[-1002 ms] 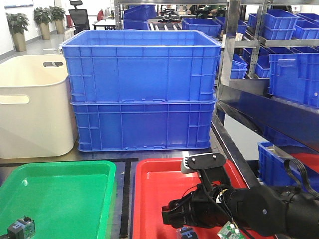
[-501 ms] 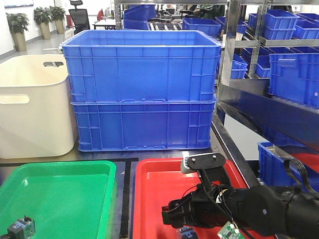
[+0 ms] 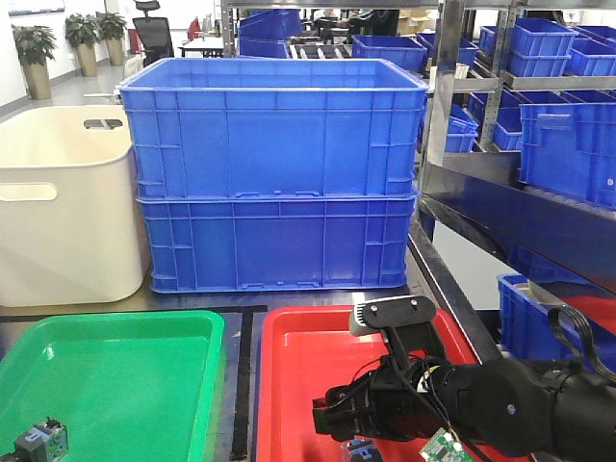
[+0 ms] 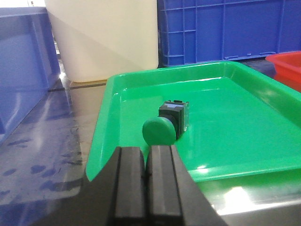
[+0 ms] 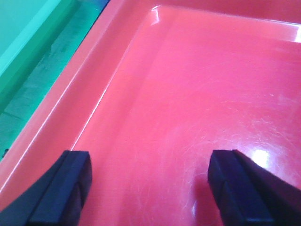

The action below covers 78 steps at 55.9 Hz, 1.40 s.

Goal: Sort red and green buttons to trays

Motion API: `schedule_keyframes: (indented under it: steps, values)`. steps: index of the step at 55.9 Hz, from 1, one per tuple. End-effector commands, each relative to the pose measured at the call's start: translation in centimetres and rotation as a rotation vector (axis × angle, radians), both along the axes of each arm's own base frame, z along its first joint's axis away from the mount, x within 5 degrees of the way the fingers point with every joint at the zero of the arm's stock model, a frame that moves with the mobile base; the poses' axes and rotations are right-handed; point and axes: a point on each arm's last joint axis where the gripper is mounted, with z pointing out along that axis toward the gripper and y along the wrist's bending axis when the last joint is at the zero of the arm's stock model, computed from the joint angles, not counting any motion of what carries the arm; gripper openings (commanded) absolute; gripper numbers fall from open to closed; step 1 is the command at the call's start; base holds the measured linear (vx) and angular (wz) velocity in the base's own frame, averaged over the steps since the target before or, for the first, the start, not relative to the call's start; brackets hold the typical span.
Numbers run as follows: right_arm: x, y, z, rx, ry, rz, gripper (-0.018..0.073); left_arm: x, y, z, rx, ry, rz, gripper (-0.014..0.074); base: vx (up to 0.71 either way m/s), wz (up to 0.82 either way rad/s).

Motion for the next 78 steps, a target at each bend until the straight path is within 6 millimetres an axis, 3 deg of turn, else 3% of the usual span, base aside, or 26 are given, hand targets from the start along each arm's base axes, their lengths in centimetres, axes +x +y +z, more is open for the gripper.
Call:
schedule_keyframes:
  steps: [1,10,17,26,35,47,54,62,78]
  values:
    - [0.4,-0.1,3.2,0.060,-0.134,-0.026,0.0574,-0.2,0.0,1.4,-0.014,-0.101,0.001,0.0020,0.00,0.00]
    - [-0.9,-0.6,5.5,0.077,-0.176,-0.013,0.0570,-0.2,0.0,1.4,-0.014,-0.101,0.001,0.0020,0.00,0.00]
    - [-3.1,-1.6,7.8,0.116,-0.230,-0.014,0.0550,-0.2,0.0,1.4,-0.014,-0.101,0.001,0.0020,0.00,0.00]
    - [-7.7,-4.1,9.2,0.154,-0.307,-0.025,0.0508,-0.2,0.0,1.4,-0.014,-0.101,0.001,0.0020,0.00,0.00]
    - [-13.1,-7.1,9.0,0.197,-0.410,-0.045,0.0456,-0.2,0.0,1.4,-0.014,-0.101,0.001,0.0020,0.00,0.00]
    - [-19.6,-10.4,7.2,0.207,-0.545,-0.030,0.0335,-0.2,0.0,1.4,-0.014,-0.101,0.001,0.0020,0.00,0.00]
    - [-22.4,-12.1,5.1,0.156,-0.678,-0.024,0.0191,-0.2,0.0,1.4,-0.014,-0.101,0.001,0.0020,0.00,0.00]
    - [-24.2,-14.0,2.9,0.144,-0.755,-0.146,-0.0011,-0.2,0.0,1.4,-0.014,-0.101,0.001,0.0020,0.00,0.00]
    - [-25.3,-16.2,-2.4,-0.023,-0.851,-0.400,-0.0013,-0.2,0.0,1.4,-0.014,-0.102,0.001,0.0020,0.00,0.00]
